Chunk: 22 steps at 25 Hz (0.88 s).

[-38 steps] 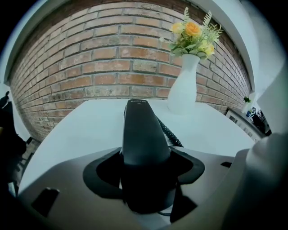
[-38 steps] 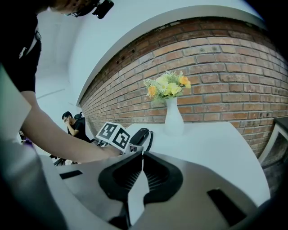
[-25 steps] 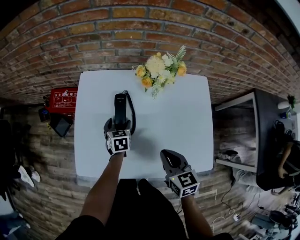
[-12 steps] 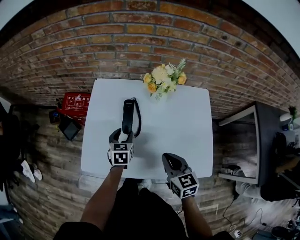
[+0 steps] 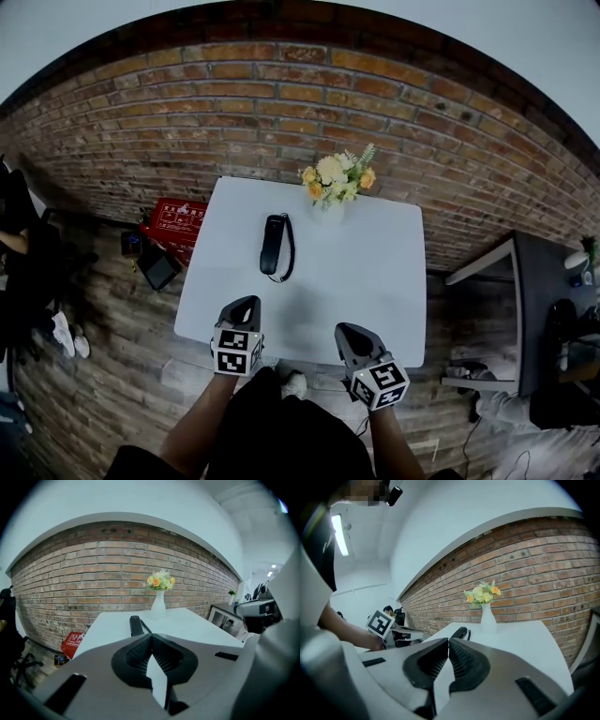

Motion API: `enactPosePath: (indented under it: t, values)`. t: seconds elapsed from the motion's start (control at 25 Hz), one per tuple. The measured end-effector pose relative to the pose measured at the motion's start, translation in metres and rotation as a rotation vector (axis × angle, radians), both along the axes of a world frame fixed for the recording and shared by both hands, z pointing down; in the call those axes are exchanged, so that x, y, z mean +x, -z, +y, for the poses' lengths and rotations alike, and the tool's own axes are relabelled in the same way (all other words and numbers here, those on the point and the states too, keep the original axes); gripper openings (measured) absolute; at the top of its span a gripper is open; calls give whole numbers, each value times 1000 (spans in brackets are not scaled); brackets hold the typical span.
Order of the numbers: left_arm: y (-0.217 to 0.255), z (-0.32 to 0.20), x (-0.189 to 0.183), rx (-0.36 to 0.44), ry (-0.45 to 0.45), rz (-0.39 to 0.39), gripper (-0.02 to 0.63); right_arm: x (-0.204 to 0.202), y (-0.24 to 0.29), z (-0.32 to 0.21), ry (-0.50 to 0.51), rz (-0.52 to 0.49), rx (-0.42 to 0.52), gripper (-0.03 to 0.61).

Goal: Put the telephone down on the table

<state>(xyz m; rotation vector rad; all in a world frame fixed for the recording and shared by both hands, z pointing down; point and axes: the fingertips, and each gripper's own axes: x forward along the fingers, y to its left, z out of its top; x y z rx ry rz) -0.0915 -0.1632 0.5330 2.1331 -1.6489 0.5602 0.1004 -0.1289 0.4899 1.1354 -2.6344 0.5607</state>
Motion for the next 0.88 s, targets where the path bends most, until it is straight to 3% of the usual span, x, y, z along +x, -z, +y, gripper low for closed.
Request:
enactPosePath:
  t: [0.4,0.88]
  values:
    - [64,63,-17,106,2,75,14,1,28,18,24,-31,50,21]
    - [73,69,-32,118,-106,119,12,-12,49,24,-76,-34,73,21]
